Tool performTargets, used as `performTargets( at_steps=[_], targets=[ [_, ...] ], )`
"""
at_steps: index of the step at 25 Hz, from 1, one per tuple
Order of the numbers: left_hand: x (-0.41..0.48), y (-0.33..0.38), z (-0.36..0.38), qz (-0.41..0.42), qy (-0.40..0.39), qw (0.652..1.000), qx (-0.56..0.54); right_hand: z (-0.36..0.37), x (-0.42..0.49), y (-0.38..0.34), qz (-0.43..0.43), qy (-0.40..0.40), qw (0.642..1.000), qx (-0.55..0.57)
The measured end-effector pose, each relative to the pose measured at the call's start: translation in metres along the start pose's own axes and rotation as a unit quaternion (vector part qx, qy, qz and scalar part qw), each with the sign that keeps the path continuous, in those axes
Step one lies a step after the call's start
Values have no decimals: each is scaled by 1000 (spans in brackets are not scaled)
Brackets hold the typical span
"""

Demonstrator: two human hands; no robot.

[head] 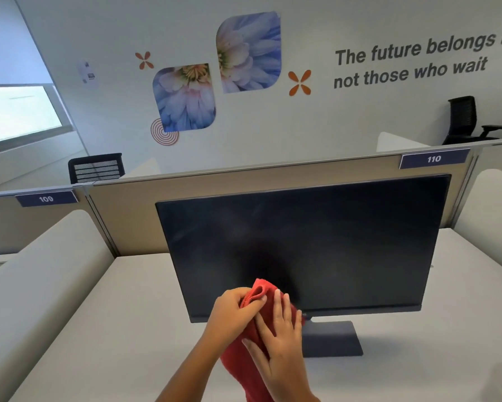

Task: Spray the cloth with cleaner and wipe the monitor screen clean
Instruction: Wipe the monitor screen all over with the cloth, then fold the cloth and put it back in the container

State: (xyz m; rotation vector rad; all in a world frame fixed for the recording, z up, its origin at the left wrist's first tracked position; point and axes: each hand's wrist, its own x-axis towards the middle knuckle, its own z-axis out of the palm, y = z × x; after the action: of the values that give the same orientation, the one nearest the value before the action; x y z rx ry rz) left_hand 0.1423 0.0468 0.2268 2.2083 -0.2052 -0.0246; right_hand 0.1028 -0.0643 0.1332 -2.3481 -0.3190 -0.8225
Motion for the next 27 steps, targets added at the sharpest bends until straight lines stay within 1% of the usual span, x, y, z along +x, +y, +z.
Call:
performTargets(
  at_steps=[4,6,7,9,11,12,14,16,18,19,21,22,23,24,25,27],
  targets=[
    [-9,-1,-2,34,-63,997,-22,-21,-14,21,-23,-17,999,37],
    [-13,-2,-3,57,-101,993,-33,-36,-15,35,-12,-26,998,57],
    [-14,-2,-4,68,-119,990,-36,-44,-13,43,1,-44,997,60],
    [-15,-1,-4,82,-155,984,-40,-62,-6,56,29,-116,992,33],
    [-15,-1,-3,90,-180,979,-40,-78,3,70,42,-193,980,-8],
    [-14,-2,-3,94,-183,978,-36,-86,8,76,44,-220,974,-30],
    [-12,-4,0,97,-171,980,-37,-100,15,83,46,-250,965,-69],
    [-11,-3,3,106,-144,983,-44,-112,19,81,55,-222,970,-82],
    [-11,-2,9,134,-108,984,-46,-121,22,81,40,-139,986,-85],
    [-13,0,13,151,-87,983,-53,-124,21,81,18,-87,992,-92],
    [-22,-4,22,192,-41,979,-63,-130,13,81,-34,4,993,-115],
    [-29,-12,29,215,-24,975,-56,-131,3,82,-51,23,990,-130],
    [-39,-23,36,235,-19,971,-36,-129,-12,84,-62,33,987,-145],
    [-51,-37,44,246,-34,969,-7,-126,-31,87,-66,27,986,-153],
    [-66,-54,54,251,-65,966,27,-123,-52,92,-68,-1,985,-156],
    [-93,-88,77,291,-134,941,106,-116,-96,98,-72,-98,984,-132]
  ],
)
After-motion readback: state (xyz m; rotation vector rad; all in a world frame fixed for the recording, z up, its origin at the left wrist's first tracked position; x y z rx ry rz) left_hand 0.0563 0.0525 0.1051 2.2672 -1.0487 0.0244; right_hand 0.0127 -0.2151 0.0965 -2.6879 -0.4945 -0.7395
